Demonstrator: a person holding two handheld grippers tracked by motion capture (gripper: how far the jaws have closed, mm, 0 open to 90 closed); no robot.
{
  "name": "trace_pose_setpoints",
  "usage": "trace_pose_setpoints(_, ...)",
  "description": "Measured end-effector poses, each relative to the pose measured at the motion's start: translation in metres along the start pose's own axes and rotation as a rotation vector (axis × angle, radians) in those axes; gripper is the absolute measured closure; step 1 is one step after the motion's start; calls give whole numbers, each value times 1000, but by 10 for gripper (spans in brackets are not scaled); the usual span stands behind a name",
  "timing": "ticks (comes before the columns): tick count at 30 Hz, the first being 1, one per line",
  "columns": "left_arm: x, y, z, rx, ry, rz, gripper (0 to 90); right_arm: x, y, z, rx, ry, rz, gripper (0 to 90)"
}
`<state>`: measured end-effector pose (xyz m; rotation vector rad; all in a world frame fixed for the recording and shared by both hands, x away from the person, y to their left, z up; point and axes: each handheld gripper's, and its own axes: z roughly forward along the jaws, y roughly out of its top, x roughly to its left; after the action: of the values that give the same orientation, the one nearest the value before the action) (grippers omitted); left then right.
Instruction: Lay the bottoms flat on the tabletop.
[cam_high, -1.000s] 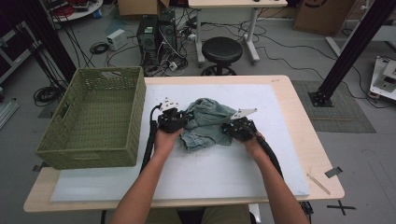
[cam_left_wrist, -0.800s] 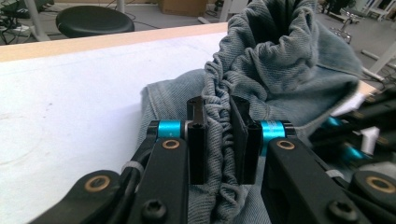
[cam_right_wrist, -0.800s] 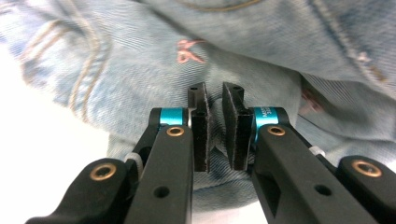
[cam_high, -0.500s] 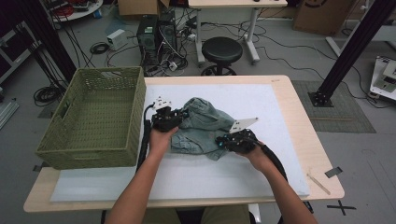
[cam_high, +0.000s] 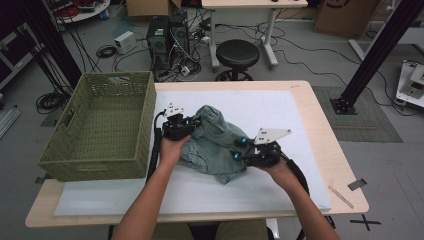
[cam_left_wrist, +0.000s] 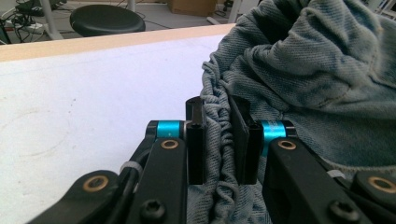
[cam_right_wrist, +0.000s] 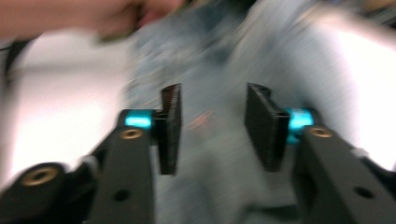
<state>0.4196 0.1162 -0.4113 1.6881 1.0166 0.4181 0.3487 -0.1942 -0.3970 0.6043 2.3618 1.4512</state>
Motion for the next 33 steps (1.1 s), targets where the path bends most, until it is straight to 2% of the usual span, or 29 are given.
trace_pose_setpoints(2,-1,0,0,4,-1,12,772,-5,6,-5,-18,-101,-18,481)
trace_pose_setpoints(4,-2,0,1,6,-2,21,764,-9,9,-3,8,-169,-43,409)
trace_pose_setpoints(7,-2,0,0,7,-2,24,751,-14,9,11,71,-146,-50,426)
trace_pose_setpoints(9,-1,0,0,11,1,28,741,-15,9,20,109,-123,-67,535)
trace_pose_setpoints(10,-1,-1,0,11,7,32,730,-16,10,23,124,-113,-71,639)
trace_pose_setpoints(11,0,-1,-1,14,15,31,704,-19,11,26,133,-101,-72,782)
trace_pose_setpoints(12,1,-1,-1,17,23,26,676,-21,12,27,135,-103,-60,830)
trace_pose_setpoints(14,3,-2,-3,20,26,18,598,-31,14,26,108,-123,-6,843)
trace_pose_setpoints(17,2,-1,-6,8,13,17,509,-50,16,23,96,-202,92,846)
trace_pose_setpoints(21,-5,1,-5,-3,9,58,465,-67,13,27,142,-315,160,846)
trace_pose_setpoints(24,-12,2,-4,-8,-19,78,443,-75,8,28,168,-377,217,846)
trace_pose_setpoints(28,-24,4,-3,-20,-63,109,435,-83,3,28,210,-432,266,846)
trace_pose_setpoints(33,-27,7,-6,-36,-78,119,431,-96,-8,22,237,-492,358,845)
